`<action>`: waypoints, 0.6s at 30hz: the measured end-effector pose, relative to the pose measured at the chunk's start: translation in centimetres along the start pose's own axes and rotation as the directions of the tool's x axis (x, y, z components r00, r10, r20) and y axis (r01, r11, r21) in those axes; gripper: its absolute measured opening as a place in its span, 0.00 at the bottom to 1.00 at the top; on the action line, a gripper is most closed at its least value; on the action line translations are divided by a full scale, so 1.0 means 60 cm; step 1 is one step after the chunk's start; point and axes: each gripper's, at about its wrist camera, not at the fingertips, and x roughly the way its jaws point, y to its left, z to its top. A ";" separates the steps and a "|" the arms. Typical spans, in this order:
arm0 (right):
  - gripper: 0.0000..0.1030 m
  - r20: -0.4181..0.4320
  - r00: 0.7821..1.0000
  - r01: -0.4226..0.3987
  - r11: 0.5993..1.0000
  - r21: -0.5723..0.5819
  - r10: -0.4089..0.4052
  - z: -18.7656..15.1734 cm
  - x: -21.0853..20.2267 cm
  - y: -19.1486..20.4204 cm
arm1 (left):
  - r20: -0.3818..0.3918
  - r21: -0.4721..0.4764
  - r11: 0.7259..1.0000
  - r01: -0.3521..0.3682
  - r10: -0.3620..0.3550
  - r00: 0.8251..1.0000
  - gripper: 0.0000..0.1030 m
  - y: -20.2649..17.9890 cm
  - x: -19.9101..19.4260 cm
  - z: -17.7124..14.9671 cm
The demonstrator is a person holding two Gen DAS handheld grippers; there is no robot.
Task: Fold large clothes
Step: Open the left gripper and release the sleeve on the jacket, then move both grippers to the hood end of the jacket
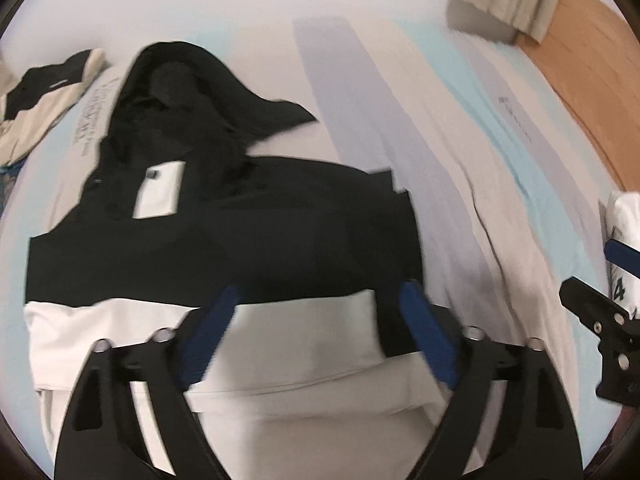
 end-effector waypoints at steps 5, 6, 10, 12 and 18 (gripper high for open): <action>0.89 0.027 0.999 -0.029 0.998 -0.061 0.030 0.039 -0.011 0.070 | -0.013 -0.026 1.000 -0.007 0.007 1.000 0.91 0.115 -0.031 0.011; 0.89 0.033 0.999 -0.038 0.997 -0.073 0.040 0.050 -0.011 0.089 | -0.012 -0.021 1.000 -0.014 0.013 1.000 0.92 0.145 -0.034 0.016; 0.89 0.036 0.995 -0.085 0.991 -0.108 0.089 0.096 0.002 0.155 | -0.019 -0.021 1.000 -0.015 0.014 1.000 0.94 0.256 -0.036 0.044; 0.89 0.031 0.993 -0.111 0.986 -0.123 0.116 0.120 0.011 0.183 | -0.041 -0.014 1.000 -0.008 0.007 0.999 0.94 0.304 -0.032 0.061; 0.89 0.073 0.988 -0.122 0.984 -0.132 0.133 0.209 0.038 0.253 | -0.029 0.020 1.000 0.024 -0.023 0.999 0.94 0.417 -0.028 0.132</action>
